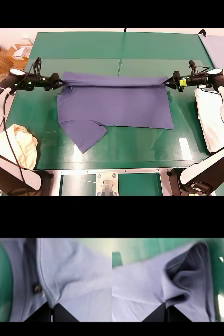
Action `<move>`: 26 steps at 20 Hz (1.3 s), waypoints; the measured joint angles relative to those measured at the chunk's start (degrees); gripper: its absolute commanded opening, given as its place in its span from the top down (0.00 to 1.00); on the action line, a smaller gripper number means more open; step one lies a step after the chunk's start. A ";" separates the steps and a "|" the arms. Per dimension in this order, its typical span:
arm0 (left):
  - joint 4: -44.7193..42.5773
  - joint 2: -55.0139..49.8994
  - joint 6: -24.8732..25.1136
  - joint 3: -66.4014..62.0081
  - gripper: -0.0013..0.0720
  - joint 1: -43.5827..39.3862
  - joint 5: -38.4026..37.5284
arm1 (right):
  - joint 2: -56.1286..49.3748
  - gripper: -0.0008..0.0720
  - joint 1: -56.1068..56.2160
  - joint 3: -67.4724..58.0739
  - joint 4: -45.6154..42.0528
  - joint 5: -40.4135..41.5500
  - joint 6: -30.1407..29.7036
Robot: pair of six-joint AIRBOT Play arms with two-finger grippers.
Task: Fold the shirts.
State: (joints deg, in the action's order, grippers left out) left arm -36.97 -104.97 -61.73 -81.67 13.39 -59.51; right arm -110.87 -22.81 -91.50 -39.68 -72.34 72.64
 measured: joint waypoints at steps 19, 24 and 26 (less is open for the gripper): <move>-7.87 0.00 -5.46 -0.63 0.95 0.00 -11.10 | 0.87 0.96 -1.25 0.79 -6.97 -8.79 1.14; -8.02 0.00 -6.27 -0.63 0.39 0.02 -13.92 | 0.98 0.66 -0.76 1.03 -10.97 -9.62 4.17; -8.02 0.00 -7.65 -0.63 0.23 0.02 -16.65 | 1.29 0.62 -0.59 1.05 -14.73 -11.23 6.97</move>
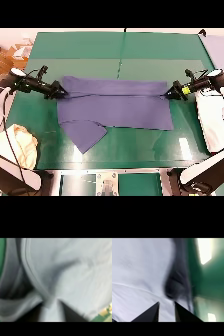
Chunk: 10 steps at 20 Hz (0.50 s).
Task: Fold the shirts.
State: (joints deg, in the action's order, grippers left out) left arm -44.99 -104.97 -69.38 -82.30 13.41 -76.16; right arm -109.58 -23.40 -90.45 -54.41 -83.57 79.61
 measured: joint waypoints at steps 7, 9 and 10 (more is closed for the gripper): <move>-3.65 3.23 -6.47 2.86 0.34 0.00 -15.02 | 10.01 0.63 0.04 7.15 -11.54 -5.27 6.62; -6.67 8.61 -7.34 7.96 0.34 0.00 -16.04 | 16.46 0.63 -0.09 15.13 -13.79 -4.42 7.28; -8.48 12.26 -7.54 11.58 0.34 0.00 -15.69 | 19.93 0.63 -0.28 19.69 -14.73 -2.95 7.78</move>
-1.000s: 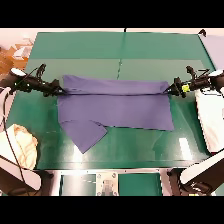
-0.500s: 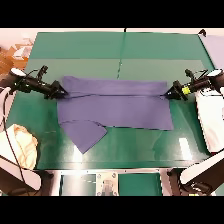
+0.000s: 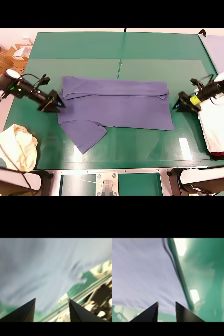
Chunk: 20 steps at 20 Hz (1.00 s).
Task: Fold the shirts.
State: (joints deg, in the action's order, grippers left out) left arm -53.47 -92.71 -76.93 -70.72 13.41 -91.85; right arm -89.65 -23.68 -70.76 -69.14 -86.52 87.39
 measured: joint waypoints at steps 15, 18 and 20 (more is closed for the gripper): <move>16.85 34.03 5.60 55.43 0.18 -0.02 35.41 | 27.34 0.39 2.89 44.63 12.83 37.44 6.58; 23.78 34.14 11.21 58.71 0.88 -0.13 41.07 | 25.44 0.58 5.40 45.53 17.40 44.11 6.58; 28.70 34.12 15.61 59.28 0.95 -0.09 43.98 | 24.61 0.96 6.36 45.90 18.58 46.49 6.56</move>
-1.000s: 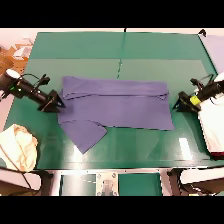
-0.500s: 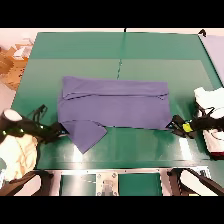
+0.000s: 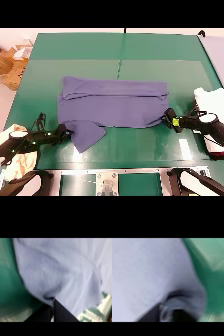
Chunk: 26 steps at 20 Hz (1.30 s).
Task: Fold the shirts.
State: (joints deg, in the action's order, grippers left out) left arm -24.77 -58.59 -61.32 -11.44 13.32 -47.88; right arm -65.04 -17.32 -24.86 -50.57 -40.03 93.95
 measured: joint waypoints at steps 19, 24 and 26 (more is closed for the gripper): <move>-18.25 8.63 -12.00 -27.67 0.95 0.02 -24.26 | 2.36 0.96 -7.23 -19.54 -8.61 -28.61 -5.07; -13.14 -3.63 -8.48 -36.74 0.95 -3.17 -19.56 | -5.29 0.96 -5.09 -27.71 -4.24 -26.91 -5.07; -12.20 -11.39 -7.48 -42.60 0.95 -5.99 -16.68 | -9.42 0.96 -4.61 -31.32 -2.47 -25.70 -5.07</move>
State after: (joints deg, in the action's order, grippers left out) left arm -36.97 -69.97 -68.79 -54.04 7.33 -64.55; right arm -74.46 -21.93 -56.18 -53.04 -65.73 88.88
